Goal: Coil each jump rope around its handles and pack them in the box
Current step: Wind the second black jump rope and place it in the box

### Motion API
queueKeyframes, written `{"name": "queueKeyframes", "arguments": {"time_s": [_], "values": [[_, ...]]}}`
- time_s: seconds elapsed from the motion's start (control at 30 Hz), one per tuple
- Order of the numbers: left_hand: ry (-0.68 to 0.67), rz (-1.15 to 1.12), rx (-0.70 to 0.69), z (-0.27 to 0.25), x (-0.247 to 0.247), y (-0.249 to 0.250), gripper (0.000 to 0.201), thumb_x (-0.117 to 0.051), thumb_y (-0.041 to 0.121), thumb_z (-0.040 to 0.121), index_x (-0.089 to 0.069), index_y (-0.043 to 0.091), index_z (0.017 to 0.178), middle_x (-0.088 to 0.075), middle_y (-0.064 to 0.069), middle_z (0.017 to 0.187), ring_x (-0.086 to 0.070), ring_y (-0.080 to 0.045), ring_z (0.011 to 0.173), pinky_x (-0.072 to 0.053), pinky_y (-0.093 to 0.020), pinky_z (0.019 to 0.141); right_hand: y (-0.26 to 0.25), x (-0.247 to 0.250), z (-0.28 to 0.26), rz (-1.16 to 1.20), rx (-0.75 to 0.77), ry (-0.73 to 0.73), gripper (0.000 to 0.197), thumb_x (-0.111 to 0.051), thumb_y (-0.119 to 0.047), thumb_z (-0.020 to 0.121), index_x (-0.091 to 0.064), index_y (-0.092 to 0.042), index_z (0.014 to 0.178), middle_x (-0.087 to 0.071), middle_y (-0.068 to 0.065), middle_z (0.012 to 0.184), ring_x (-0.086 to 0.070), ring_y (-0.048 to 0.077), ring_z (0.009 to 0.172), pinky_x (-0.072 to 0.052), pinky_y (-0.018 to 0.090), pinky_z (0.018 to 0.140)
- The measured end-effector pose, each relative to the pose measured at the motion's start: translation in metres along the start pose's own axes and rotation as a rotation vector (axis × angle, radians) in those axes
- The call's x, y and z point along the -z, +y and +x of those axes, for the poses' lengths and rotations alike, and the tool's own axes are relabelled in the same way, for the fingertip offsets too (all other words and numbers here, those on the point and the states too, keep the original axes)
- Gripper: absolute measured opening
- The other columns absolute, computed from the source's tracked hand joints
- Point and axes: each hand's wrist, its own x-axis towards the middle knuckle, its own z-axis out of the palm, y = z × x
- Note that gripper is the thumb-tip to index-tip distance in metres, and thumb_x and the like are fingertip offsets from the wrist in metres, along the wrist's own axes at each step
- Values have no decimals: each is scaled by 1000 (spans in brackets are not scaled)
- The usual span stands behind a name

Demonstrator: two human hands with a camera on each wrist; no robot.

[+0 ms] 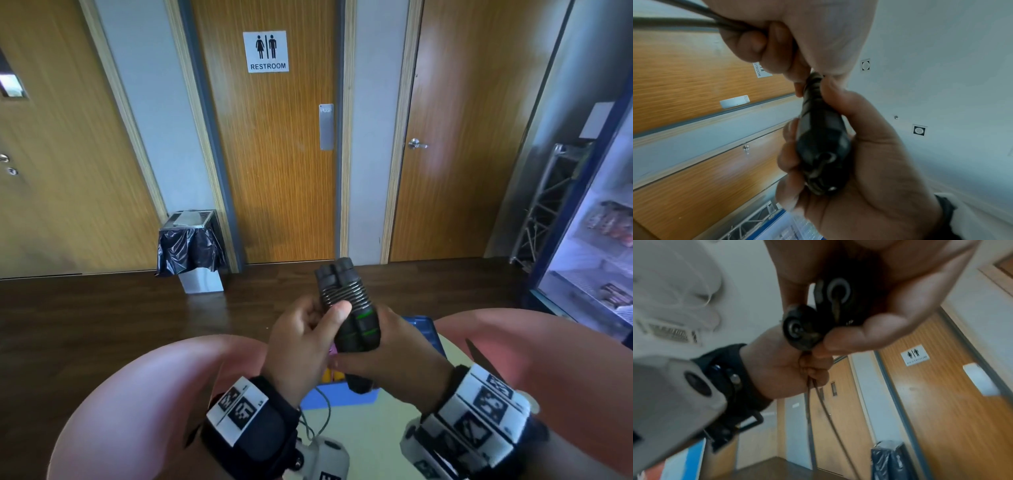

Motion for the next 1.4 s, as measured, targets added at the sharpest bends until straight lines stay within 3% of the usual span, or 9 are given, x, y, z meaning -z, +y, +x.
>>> {"name": "queueKeyframes", "arguments": {"time_s": [0.13, 0.27, 0.43, 0.63, 0.73, 0.97, 1.1, 1.27, 1.4], "values": [[-136, -131, -19, 2, 4, 1, 42, -69, 60, 73, -69, 23, 93, -73, 8, 80, -66, -4, 75, -47, -22, 69, 3, 7, -5, 237, 8, -52, 41, -80, -10, 62, -62, -3, 98, -64, 23, 81, -62, 35, 72, -52, 51, 65], [-337, -327, -14, 5, 14, -3, 53, -74, 56, 76, -69, 14, 107, -74, -8, 101, -69, -23, 97, -53, -37, 83, 1, 9, -15, 528, 23, -164, 42, -73, -3, 63, -56, 10, 99, -54, 34, 80, -53, 37, 68, -43, 40, 62], [-420, -249, -84, 5, 22, 5, 47, -61, 55, 85, -63, 13, 66, -57, -4, 63, -53, -13, 62, -41, -20, 63, -7, 15, -19, 531, 116, -135, 19, -69, -1, 67, -68, -2, 86, -64, 17, 80, -58, 30, 70, -49, 35, 63], [-479, -262, -53, 5, 32, 1, 49, -65, 64, 82, -71, 17, 72, -64, -9, 69, -59, -20, 65, -47, -30, 65, -8, 18, -21, 531, 118, -119, 31, -69, -1, 69, -57, 16, 93, -58, 32, 76, -56, 35, 63, -46, 40, 60], [-501, -355, -25, 2, 31, 2, 46, -69, 61, 81, -75, 15, 74, -68, -10, 70, -62, -24, 67, -50, -31, 67, -10, 13, -23, 597, 105, -175, 30, -65, -1, 69, -59, 14, 94, -61, 24, 86, -62, 30, 74, -51, 33, 65], [-510, -552, 68, 0, 16, -3, 53, -82, 65, 62, -69, 15, 56, -58, -12, 52, -49, -14, 41, -36, -19, 44, -11, 7, -28, 892, -72, -469, 36, -76, -19, 56, -62, -2, 85, -53, 14, 68, -52, 20, 46, -36, 24, 44], [-582, -647, 74, -7, 6, 5, 48, -82, 65, 61, -67, 22, 76, -57, 3, 59, -52, -9, 48, -33, -19, 47, -7, 10, -25, 976, -186, -648, 46, -82, -26, 54, -57, -7, 89, -51, 11, 64, -51, 21, 41, -43, 22, 46], [-577, -590, 98, -6, 6, 14, 98, -81, 63, 64, -51, -16, 115, -60, 4, 62, -53, -9, 48, -44, -21, 49, 2, 17, -23, 859, -260, -749, 47, -69, -35, 61, -58, -7, 97, -58, 15, 77, -62, 26, 57, -48, 26, 55], [-381, -581, 100, -2, -7, 17, 39, -86, 39, 68, -71, 9, 87, -69, -6, 74, -64, -17, 59, -51, -26, 55, 2, 19, -20, 503, -244, -416, 46, -67, -32, 60, -65, -4, 97, -65, 16, 84, -63, 30, 70, -52, 36, 63]]}}
